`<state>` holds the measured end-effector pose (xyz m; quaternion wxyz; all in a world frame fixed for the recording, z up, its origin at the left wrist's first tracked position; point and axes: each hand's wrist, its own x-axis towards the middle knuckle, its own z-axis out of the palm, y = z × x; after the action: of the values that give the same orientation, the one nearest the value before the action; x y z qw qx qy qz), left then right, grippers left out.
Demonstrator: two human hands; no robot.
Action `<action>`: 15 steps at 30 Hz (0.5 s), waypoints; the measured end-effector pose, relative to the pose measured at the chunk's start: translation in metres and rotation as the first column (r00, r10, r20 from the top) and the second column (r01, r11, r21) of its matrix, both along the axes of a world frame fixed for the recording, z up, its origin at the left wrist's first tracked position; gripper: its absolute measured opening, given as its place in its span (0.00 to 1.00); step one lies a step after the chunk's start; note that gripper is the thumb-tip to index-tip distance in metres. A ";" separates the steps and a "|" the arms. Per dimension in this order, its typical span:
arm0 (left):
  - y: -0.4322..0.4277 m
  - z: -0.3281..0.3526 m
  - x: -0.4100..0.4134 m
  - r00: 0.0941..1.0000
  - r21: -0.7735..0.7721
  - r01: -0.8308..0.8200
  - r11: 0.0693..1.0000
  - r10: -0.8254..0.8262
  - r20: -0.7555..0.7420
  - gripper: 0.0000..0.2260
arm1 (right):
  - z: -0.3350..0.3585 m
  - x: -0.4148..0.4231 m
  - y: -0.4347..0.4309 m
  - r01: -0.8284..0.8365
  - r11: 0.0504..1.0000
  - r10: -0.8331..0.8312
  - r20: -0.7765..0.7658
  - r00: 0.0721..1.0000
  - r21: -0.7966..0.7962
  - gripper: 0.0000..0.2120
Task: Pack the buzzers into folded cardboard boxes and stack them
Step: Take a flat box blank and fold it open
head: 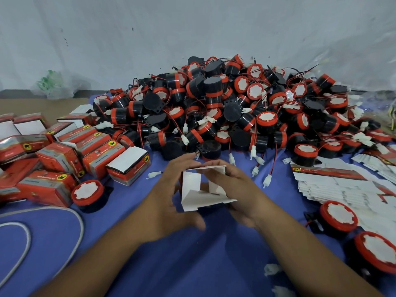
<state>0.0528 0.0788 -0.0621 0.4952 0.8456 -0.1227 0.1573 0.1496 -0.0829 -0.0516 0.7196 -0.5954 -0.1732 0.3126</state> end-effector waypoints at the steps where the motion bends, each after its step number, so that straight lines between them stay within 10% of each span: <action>1: -0.002 0.001 0.001 0.999 -0.025 -0.045 0.999 0.046 0.017 0.38 | 0.000 -0.001 0.000 -0.026 1.000 0.026 -0.006 1.000 0.007 0.11; 9: -0.002 -0.004 0.008 0.993 -0.422 -0.113 0.899 0.110 -0.031 0.13 | 0.000 -0.004 0.003 -0.179 0.975 0.171 0.069 0.983 0.134 0.16; 15: 0.004 -0.008 0.012 0.987 -0.600 -0.156 0.785 0.102 -0.124 0.10 | -0.006 -0.009 0.005 0.086 0.961 0.144 0.740 0.657 -0.264 0.17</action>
<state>0.0646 0.0832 -0.0700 0.7331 0.6541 0.0136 0.1858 0.1407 -0.0784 -0.0577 0.4879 -0.7622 -0.4195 0.0708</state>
